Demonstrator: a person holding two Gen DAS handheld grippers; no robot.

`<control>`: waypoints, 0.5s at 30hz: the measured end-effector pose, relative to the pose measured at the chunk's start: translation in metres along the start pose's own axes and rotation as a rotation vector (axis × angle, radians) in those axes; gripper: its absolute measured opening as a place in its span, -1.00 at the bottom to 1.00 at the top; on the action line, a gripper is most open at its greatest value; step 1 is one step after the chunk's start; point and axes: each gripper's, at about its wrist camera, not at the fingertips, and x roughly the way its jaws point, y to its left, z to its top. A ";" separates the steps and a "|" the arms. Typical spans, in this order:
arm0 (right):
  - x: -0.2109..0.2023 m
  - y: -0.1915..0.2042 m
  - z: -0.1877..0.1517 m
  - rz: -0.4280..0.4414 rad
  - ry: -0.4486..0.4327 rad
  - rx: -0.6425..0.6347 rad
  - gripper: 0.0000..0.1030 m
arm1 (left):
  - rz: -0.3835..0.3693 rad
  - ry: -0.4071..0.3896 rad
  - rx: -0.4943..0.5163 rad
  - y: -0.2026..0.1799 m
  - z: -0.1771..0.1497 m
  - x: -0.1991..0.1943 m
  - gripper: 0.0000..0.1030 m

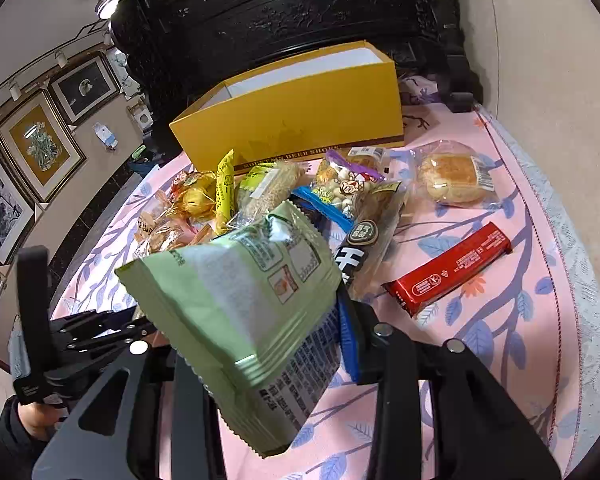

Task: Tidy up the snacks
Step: 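Grasp the sesame bar with the left tool while the right tool grasps the green chip bag, then carry the sesame bar and green bag into the yellow box and release both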

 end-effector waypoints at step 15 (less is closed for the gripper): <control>-0.002 0.021 0.015 -0.028 -0.029 -0.035 -0.30 | -0.073 -0.089 0.009 0.002 0.056 -0.036 -0.45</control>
